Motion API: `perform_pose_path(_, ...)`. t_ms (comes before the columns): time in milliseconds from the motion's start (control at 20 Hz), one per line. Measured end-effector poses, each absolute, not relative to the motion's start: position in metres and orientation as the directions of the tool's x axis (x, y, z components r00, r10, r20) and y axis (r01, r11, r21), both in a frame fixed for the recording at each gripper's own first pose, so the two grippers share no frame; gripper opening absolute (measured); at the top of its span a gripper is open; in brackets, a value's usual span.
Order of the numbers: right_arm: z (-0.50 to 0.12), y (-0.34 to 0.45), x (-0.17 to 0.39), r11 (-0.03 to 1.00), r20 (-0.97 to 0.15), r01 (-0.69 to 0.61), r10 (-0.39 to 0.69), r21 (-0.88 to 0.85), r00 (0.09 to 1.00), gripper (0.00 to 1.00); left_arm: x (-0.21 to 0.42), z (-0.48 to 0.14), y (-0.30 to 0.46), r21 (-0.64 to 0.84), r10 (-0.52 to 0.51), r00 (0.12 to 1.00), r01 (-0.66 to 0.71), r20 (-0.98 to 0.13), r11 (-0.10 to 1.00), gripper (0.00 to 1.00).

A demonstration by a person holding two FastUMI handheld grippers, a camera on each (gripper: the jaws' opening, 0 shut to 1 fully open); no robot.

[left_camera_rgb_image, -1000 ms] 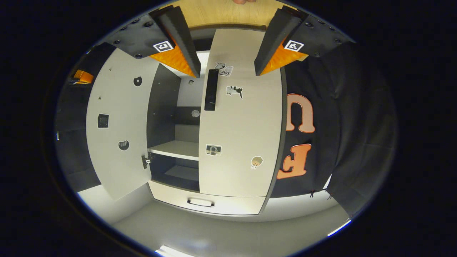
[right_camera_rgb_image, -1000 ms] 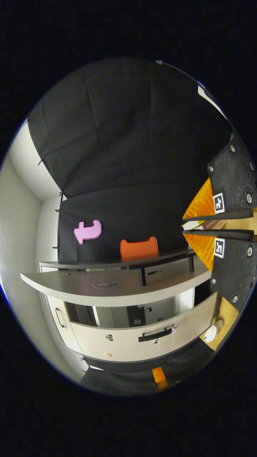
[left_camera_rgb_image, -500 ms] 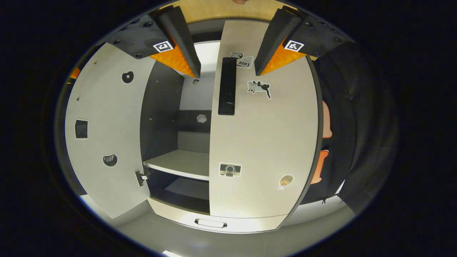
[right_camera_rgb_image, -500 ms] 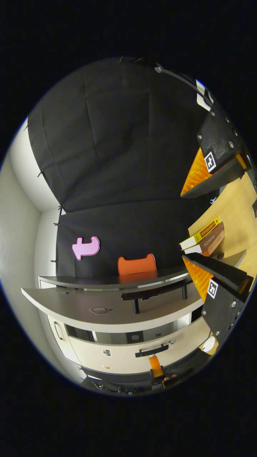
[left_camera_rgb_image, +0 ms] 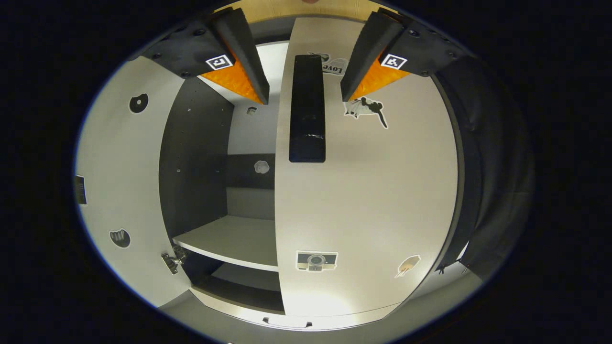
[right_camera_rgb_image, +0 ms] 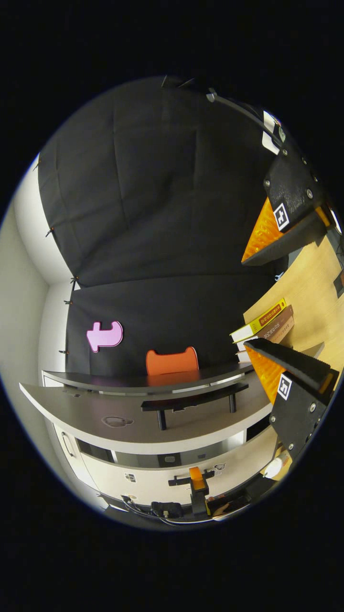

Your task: Open the right door of the double-door shoe cabinet with the right hand, and open the left door with the left hand.

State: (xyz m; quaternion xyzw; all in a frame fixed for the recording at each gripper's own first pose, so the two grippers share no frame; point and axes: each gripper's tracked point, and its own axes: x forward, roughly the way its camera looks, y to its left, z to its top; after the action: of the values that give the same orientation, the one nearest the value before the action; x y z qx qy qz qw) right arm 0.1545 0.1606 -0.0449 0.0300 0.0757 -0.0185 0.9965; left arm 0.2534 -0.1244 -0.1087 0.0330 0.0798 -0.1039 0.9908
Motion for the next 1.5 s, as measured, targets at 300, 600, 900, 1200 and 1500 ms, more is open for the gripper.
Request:
perform_pose_path(300, -0.044, 0.16, 0.154, 0.995, -0.151, 0.033, -0.018, 0.093, 0.988, 0.93, 0.268, -0.114, -0.122, 0.087, -0.151, 0.975, 0.166, -0.163, 0.982, 0.81)
perform_pose_path(600, -0.039, 0.161, 0.152, 0.994, -0.133, 0.032, -0.018, 0.101, 0.991, 0.93, 0.265, -0.113, -0.117, 0.062, -0.158, 0.974, 0.17, -0.165, 0.983, 0.4)
perform_pose_path(900, -0.025, 0.172, 0.14, 0.996, -0.108, 0.001, 0.009, 0.095, 0.994, 0.93, 0.256, -0.115, -0.114, 0.05, -0.189, 0.967, 0.2, -0.17, 0.979, 0.18)
perform_pose_path(1200, -0.009, 0.188, 0.123, 0.997, -0.077, -0.027, 0.033, 0.077, 0.996, 0.93, 0.212, -0.109, -0.096, 0.041, -0.232, 0.956, 0.242, -0.177, 0.969, 0.16)
perform_pose_path(1500, -0.001, 0.203, 0.111, 0.997, -0.054, -0.051, 0.055, 0.06, 0.997, 0.93, 0.18, -0.105, -0.068, 0.018, -0.255, 0.951, 0.262, -0.177, 0.965, 0.11)
